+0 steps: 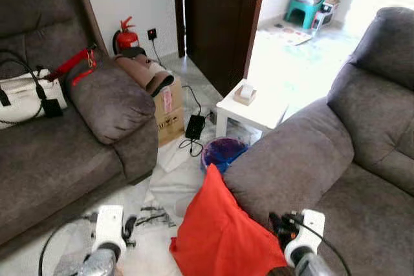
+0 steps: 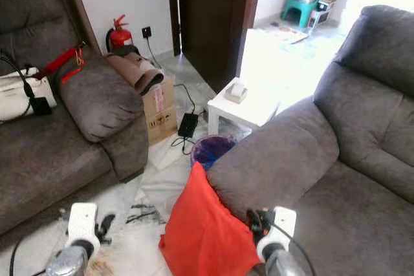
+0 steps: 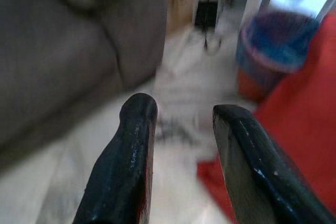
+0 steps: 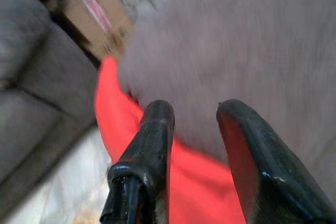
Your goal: Move the pillow to the sofa from floor
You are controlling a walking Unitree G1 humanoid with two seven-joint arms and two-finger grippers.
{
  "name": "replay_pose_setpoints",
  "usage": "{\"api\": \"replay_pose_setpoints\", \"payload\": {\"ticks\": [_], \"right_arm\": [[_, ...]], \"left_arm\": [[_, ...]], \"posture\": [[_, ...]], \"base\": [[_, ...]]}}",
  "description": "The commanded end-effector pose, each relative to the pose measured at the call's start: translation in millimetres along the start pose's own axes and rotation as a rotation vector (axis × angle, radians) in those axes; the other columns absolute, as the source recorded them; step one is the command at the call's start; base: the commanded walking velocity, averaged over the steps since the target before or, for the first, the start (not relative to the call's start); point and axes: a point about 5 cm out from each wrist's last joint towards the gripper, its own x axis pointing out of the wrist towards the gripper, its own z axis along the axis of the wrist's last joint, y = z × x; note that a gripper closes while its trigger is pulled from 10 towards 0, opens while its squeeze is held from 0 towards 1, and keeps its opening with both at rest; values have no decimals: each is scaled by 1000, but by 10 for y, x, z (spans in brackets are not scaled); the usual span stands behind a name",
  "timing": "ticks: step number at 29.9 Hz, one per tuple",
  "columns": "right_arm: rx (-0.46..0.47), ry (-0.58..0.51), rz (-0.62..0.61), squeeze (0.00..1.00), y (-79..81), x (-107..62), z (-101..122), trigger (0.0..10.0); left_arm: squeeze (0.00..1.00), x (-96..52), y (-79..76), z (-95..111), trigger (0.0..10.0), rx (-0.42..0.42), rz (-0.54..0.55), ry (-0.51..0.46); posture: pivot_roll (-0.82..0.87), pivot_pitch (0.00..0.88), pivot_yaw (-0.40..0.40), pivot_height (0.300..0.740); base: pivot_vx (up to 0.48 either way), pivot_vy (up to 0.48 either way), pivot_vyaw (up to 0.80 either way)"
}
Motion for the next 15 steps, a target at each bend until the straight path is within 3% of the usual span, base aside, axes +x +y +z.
{"api": "replay_pose_setpoints", "payload": {"ticks": [1, 5, 11, 15], "right_arm": [[11, -40, 1, 0, -10, 9, 64, 10000], [-65, -91, 48, 0, 14, -5, 125, 10000], [-33, -178, 11, 0, -80, -44, 236, 10000], [-18, -192, -11, 0, -91, -46, 246, 10000]], "left_arm": [[0, -55, 10, -55, 10000, 10, -9, 6], [0, -131, 9, -17, 10000, 44, -28, -54], [0, -269, 77, 87, 10000, 121, -50, -146], [0, -215, 72, 178, 10000, 135, -34, -177]], "posture": [[41, 87, 11, 740], [45, 78, 14, 740], [58, 68, 13, 740], [63, 62, 13, 740]], "base": [[0, 0, 0], [0, 0, 0], [0, 0, 0], [0, 0, 0]]}}
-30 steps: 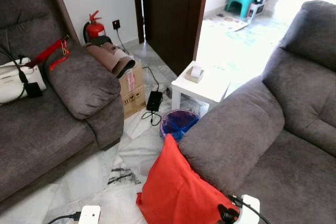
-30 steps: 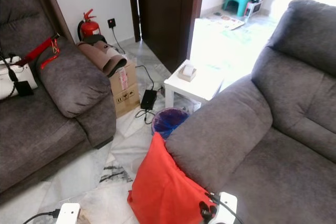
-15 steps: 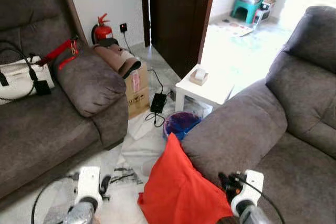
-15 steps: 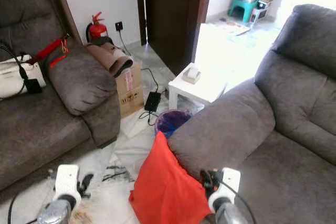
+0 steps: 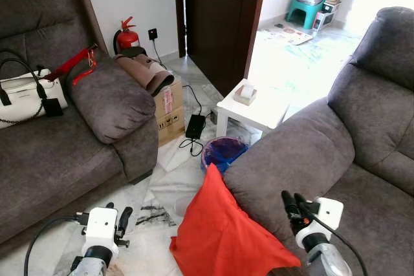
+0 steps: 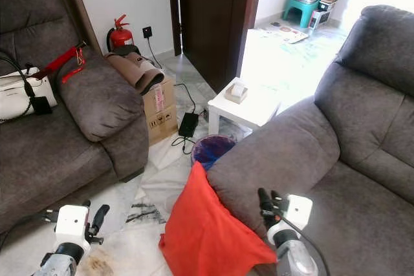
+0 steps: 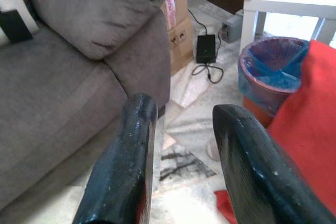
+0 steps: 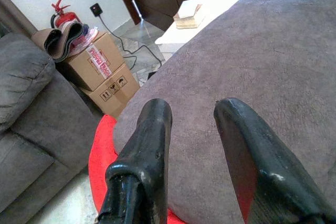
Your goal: Move the pillow to the sofa from floor
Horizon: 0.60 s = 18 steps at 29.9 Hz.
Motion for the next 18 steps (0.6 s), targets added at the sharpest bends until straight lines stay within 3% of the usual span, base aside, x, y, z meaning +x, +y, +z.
{"api": "replay_pose_setpoints", "payload": {"ticks": [1, 7, 14, 18], "right_arm": [[11, -5, -9, 0, 10, -5, -11, 10000], [24, -29, 4, 0, 86, 29, 11, 10000], [-13, 11, 11, 0, 111, 51, -10, 10000], [-17, 33, 14, 0, 124, 56, -35, 10000]], "left_arm": [[0, 65, -28, 83, 10000, 38, -8, -31], [0, 158, -97, 242, 10000, 35, 9, -76], [0, 166, -112, 270, 10000, 34, -6, -84], [0, 154, -100, 267, 10000, 27, 14, -73]], "posture": [[59, 58, 13, 740], [54, 53, 15, 740], [60, 84, 14, 740], [69, 103, 9, 710]], "base": [[0, 0, 0], [0, 0, 0], [0, 0, 0], [0, 0, 0]]}}
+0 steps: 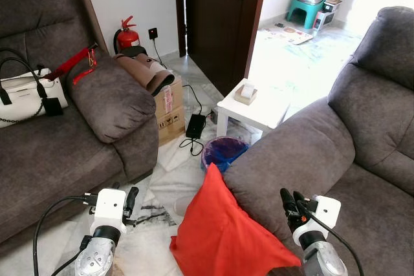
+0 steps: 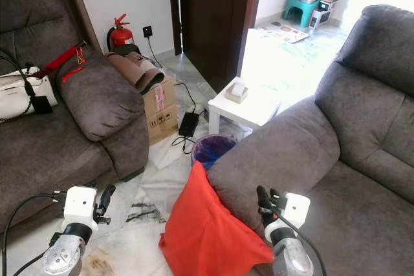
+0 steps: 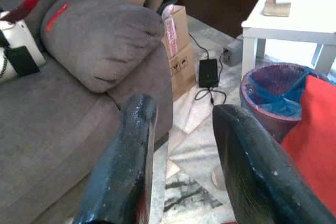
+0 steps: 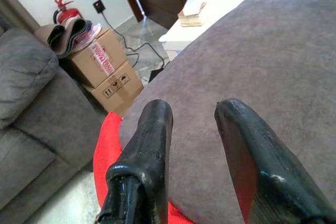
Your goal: Move the pillow to the sofa from floor
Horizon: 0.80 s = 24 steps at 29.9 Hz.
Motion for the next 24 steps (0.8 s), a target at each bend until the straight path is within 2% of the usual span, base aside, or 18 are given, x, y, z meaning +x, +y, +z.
{"api": "replay_pose_setpoints", "payload": {"ticks": [1, 2, 12, 16, 21, 24], "right_arm": [[-2, 9, 9, 0, 31, 17, -8, 10000], [-3, -4, 14, 0, 38, 18, 4, 10000], [10, -8, 11, 0, 78, 75, 47, 10000], [4, 15, 17, 0, 106, 94, 33, 10000], [-15, 29, 44, 0, 136, 92, 12, 10000], [-37, 9, -14, 0, 76, 80, 36, 10000]], "left_arm": [[0, -24, 1, -20, 10000, 3, 5, 20], [0, -23, -1, -20, 10000, 1, 6, 22], [0, -19, -33, -30, 10000, -16, 10, 40], [0, -113, -39, -180, 10000, -15, 38, 104], [0, -132, -75, -193, 10000, -28, 43, 113], [0, -131, -107, -186, 10000, -31, 32, 111]], "posture": [[70, 106, 9, 700], [70, 106, 9, 690], [64, 133, 10, 690], [60, 142, 9, 690], [64, 156, 4, 675], [65, 159, 5, 675]], "base": [[0, 0, 0], [0, 0, 0], [0, 0, 0], [0, 0, 0], [0, 0, 0], [0, 0, 0]]}}
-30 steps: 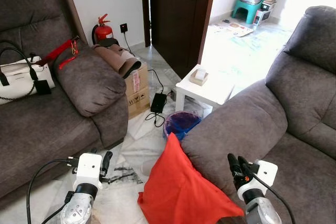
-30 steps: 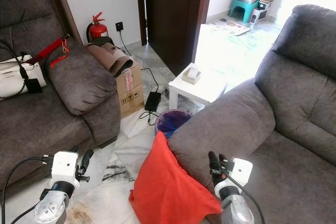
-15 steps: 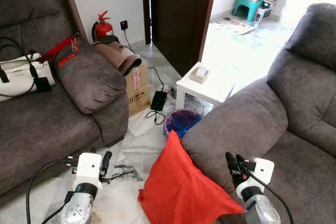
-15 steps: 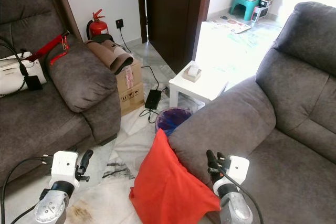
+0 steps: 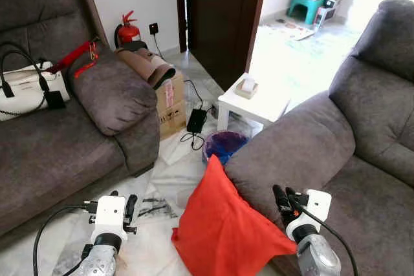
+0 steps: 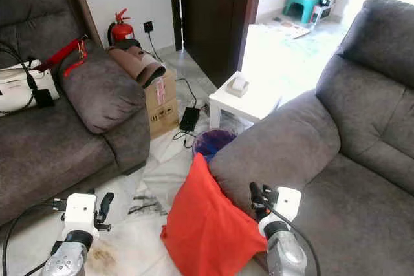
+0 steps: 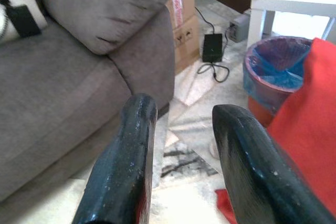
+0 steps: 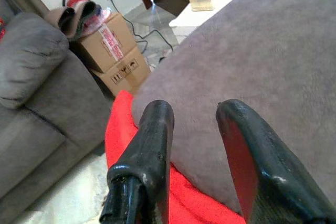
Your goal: Move the pillow to the sofa from floor
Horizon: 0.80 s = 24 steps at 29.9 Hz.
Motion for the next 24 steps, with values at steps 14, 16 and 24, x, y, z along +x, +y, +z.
{"api": "replay_pose_setpoints", "payload": {"ticks": [14, 16, 24], "right_arm": [[-10, 21, -20, 0, 27, 11, -33, 10000], [-13, 24, -27, 0, 24, 15, -32, 10000], [-19, 26, -27, 0, 42, 42, -11, 10000]], "left_arm": [[0, -54, 0, -44, 10000, 10, -6, 31], [0, -47, -12, -48, 10000, 13, -16, 35], [0, -25, -26, -25, 10000, 6, -16, 32]], "posture": [[79, 172, 10, 650], [79, 174, 11, 650], [80, 171, 10, 650]], "base": [[0, 0, 0], [0, 0, 0], [0, 0, 0]]}}
